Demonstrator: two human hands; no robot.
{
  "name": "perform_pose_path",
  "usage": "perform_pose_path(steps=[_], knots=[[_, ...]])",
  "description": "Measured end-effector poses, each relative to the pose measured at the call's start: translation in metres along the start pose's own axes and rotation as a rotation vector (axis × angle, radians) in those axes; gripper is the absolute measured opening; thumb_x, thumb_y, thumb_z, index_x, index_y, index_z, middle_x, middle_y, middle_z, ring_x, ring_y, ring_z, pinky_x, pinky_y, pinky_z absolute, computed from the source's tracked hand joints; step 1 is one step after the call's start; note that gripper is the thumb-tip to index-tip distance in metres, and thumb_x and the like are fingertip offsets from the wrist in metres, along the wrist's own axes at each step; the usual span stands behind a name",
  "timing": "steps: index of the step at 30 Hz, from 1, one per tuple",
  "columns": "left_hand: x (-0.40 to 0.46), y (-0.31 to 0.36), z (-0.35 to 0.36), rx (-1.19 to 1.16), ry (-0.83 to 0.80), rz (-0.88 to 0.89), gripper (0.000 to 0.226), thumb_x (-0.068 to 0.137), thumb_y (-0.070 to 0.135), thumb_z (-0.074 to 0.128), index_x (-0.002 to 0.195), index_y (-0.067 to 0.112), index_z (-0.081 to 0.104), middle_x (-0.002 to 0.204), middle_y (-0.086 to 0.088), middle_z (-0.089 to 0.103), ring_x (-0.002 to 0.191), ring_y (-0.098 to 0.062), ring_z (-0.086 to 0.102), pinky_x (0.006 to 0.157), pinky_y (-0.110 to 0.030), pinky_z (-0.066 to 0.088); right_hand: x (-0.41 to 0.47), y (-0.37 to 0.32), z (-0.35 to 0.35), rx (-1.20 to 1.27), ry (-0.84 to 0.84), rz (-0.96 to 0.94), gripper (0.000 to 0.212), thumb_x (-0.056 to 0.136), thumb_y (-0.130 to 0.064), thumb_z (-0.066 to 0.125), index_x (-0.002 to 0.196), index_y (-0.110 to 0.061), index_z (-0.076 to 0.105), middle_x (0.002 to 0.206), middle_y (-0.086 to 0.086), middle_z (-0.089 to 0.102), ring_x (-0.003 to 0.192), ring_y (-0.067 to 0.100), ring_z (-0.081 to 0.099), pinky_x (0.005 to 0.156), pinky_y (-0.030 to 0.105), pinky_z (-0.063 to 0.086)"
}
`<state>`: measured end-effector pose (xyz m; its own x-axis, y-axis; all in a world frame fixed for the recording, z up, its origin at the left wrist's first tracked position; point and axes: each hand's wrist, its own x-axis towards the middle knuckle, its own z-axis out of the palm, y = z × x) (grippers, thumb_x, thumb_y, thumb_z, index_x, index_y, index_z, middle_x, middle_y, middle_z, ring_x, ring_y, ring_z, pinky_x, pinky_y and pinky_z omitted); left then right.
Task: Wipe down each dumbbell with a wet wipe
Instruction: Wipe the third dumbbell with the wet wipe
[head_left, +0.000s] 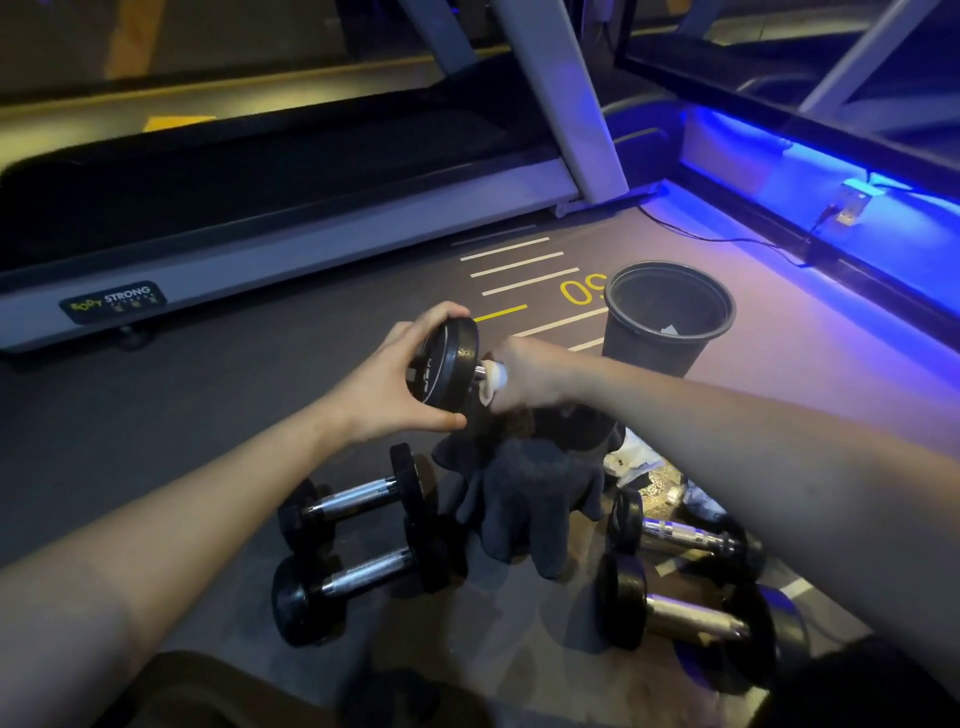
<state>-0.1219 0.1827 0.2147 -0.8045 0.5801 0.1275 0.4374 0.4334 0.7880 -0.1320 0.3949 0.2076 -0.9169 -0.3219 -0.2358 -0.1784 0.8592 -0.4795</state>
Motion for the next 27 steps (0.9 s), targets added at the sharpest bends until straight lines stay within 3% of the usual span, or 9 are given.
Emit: perform_pose_path(steps=[3, 6, 8, 12, 15, 17, 19, 23, 27], knots=[[-0.001, -0.003, 0.0, -0.003, 0.002, -0.005, 0.1, 0.064, 0.012, 0.093, 0.135, 0.054, 0.037, 0.134, 0.016, 0.039, 0.117, 0.008, 0.047, 0.097, -0.019, 0.048, -0.008, -0.002, 0.017, -0.147, 0.232, 0.005, 0.024, 0.076, -0.034, 0.071, 0.079, -0.026, 0.048, 0.084, 0.004, 0.062, 0.085, 0.026, 0.054, 0.066, 0.031, 0.035], [0.0, -0.003, 0.002, -0.002, 0.019, -0.004, 0.1, 0.061, 0.018, 0.093, 0.134, 0.057, 0.037, 0.136, 0.009, 0.041, 0.116, 0.013, 0.045, 0.095, -0.013, 0.046, -0.013, -0.001, 0.034, -0.359, 0.457, -0.014, 0.023, 0.08, -0.031, 0.065, 0.086, -0.026, 0.043, 0.092, 0.003, 0.069, 0.09, 0.028, 0.061, 0.071, 0.032, 0.027], [0.0, -0.003, 0.002, -0.013, 0.028, -0.014, 0.099, 0.058, 0.023, 0.092, 0.133, 0.058, 0.037, 0.138, 0.005, 0.042, 0.117, 0.014, 0.044, 0.097, -0.015, 0.046, -0.013, -0.001, 0.039, -0.453, 0.521, -0.03, 0.022, 0.081, -0.029, 0.064, 0.092, -0.022, 0.047, 0.094, 0.002, 0.07, 0.092, 0.028, 0.063, 0.072, 0.031, 0.022], [-0.002, -0.009, 0.002, -0.045, 0.033, -0.054, 0.098, 0.062, 0.014, 0.094, 0.134, 0.053, 0.039, 0.136, -0.002, 0.048, 0.111, 0.014, 0.049, 0.094, -0.012, 0.044, -0.007, -0.004, 0.02, -0.273, 0.272, -0.012, 0.02, 0.077, -0.032, 0.069, 0.088, -0.025, 0.054, 0.092, 0.006, 0.067, 0.093, 0.031, 0.061, 0.066, 0.03, 0.033], [-0.005, -0.008, 0.001, -0.051, 0.03, -0.065, 0.098, 0.059, 0.019, 0.092, 0.135, 0.054, 0.039, 0.137, 0.0, 0.045, 0.117, 0.009, 0.047, 0.102, -0.024, 0.046, -0.007, -0.003, 0.002, -0.138, 0.056, 0.003, 0.017, 0.074, -0.027, 0.073, 0.075, -0.024, 0.057, 0.074, 0.003, 0.06, 0.073, 0.025, 0.059, 0.055, 0.028, 0.037], [-0.004, -0.004, 0.001, -0.037, 0.01, -0.054, 0.099, 0.06, 0.019, 0.092, 0.135, 0.054, 0.039, 0.137, 0.003, 0.042, 0.122, 0.009, 0.045, 0.105, -0.029, 0.046, -0.007, 0.0, -0.003, -0.089, -0.011, 0.017, 0.011, 0.073, -0.026, 0.073, 0.076, -0.024, 0.063, 0.073, 0.004, 0.063, 0.068, 0.025, 0.06, 0.056, 0.029, 0.045], [-0.003, -0.002, 0.001, -0.018, -0.001, -0.042, 0.1, 0.062, 0.016, 0.093, 0.135, 0.054, 0.038, 0.138, 0.004, 0.042, 0.123, 0.01, 0.042, 0.106, -0.031, 0.045, -0.007, 0.0, -0.005, -0.11, -0.014, 0.037, 0.013, 0.072, -0.03, 0.072, 0.079, -0.021, 0.065, 0.075, 0.006, 0.065, 0.072, 0.028, 0.062, 0.061, 0.033, 0.049], [-0.004, -0.005, -0.001, -0.02, 0.007, -0.063, 0.099, 0.059, 0.021, 0.093, 0.135, 0.054, 0.038, 0.137, 0.0, 0.045, 0.126, 0.004, 0.044, 0.107, -0.034, 0.046, -0.013, 0.0, 0.0, -0.297, 0.047, 0.054, 0.024, 0.071, -0.038, 0.067, 0.072, -0.021, 0.049, 0.071, 0.001, 0.05, 0.075, 0.029, 0.055, 0.063, 0.03, 0.041], [-0.005, -0.009, -0.001, -0.045, 0.007, -0.075, 0.098, 0.064, 0.01, 0.093, 0.135, 0.05, 0.039, 0.136, -0.001, 0.047, 0.114, 0.007, 0.052, 0.096, -0.022, 0.049, -0.019, 0.005, 0.005, -0.519, 0.155, 0.055, 0.026, 0.082, -0.036, 0.065, 0.094, -0.014, 0.059, 0.093, 0.01, 0.062, 0.093, 0.033, 0.064, 0.069, 0.032, 0.038]])
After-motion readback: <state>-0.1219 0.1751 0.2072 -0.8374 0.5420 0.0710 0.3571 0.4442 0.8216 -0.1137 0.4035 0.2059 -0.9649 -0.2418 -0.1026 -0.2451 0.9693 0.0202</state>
